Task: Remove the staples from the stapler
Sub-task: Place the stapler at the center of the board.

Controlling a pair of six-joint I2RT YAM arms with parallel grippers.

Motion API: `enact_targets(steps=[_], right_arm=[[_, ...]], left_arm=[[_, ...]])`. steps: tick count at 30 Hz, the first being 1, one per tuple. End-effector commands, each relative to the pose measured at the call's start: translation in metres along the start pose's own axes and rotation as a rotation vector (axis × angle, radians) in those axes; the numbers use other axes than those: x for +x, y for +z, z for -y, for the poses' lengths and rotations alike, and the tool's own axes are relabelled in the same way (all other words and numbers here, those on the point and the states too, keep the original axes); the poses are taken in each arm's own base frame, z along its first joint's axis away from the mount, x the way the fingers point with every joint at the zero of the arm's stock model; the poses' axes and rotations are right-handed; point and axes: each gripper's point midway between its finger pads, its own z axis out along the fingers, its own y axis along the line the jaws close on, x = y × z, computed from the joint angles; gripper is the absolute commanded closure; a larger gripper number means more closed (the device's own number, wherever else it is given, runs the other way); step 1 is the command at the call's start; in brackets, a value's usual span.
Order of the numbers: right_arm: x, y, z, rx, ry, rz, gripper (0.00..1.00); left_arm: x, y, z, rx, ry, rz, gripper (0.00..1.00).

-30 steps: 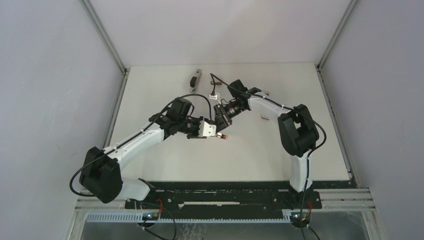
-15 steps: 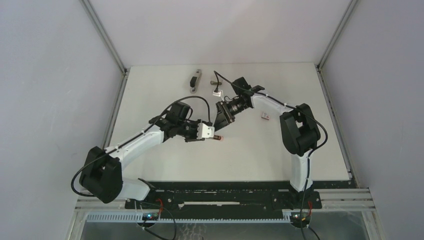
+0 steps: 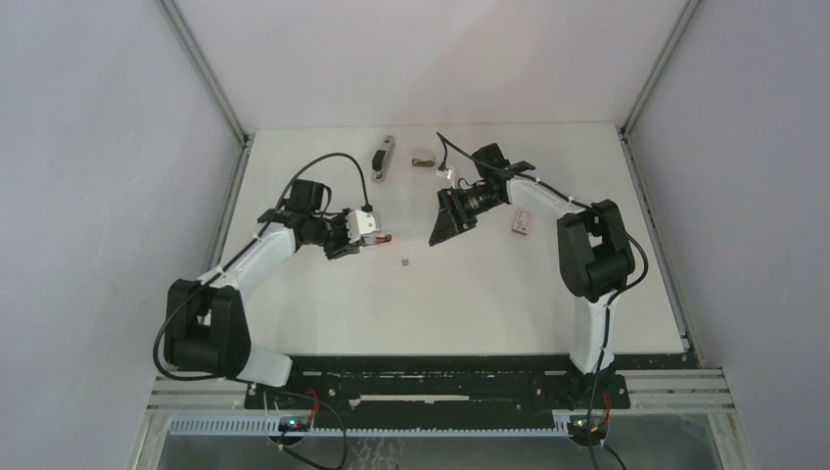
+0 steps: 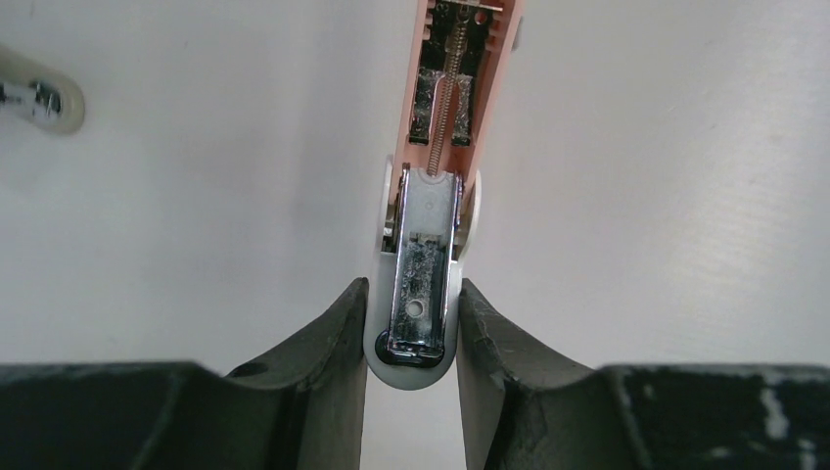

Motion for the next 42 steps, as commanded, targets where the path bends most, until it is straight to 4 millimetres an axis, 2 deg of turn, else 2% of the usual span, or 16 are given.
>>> enact_targets(steps=[1, 6, 12, 15, 16, 22, 31, 42], right_arm=[[-0.020, -0.015, -0.005, 0.034, -0.076, 0.056, 0.34], [-0.020, -0.016, -0.002, 0.047, -0.075, 0.060, 0.33], [-0.019, -0.017, 0.000, 0.055, -0.086, 0.059, 0.28], [-0.018, -0.017, 0.000, 0.057, -0.090, 0.056, 0.17], [-0.018, -0.017, 0.000, 0.057, -0.090, 0.057, 0.02], [-0.017, -0.017, 0.003, 0.069, -0.097, 0.052, 0.00], [-0.014, -0.013, 0.009, 0.071, -0.080, 0.040, 0.00], [-0.013, -0.011, 0.011, 0.071, -0.075, 0.036, 0.00]], left_arm=[[0.015, -0.017, -0.033, -0.012, 0.001, -0.038, 0.79], [0.056, -0.024, -0.055, 0.051, -0.068, -0.168, 0.80], [0.089, -0.030, -0.094, 0.030, -0.099, -0.258, 0.80], [0.104, -0.032, -0.109, 0.019, -0.087, -0.305, 0.80], [0.110, -0.032, -0.112, 0.021, -0.083, -0.325, 0.80], [0.140, -0.030, -0.122, 0.058, -0.044, -0.433, 0.79], [0.153, -0.026, -0.131, 0.061, -0.010, -0.464, 0.74], [0.173, -0.021, -0.132, 0.072, 0.005, -0.529, 0.60]])
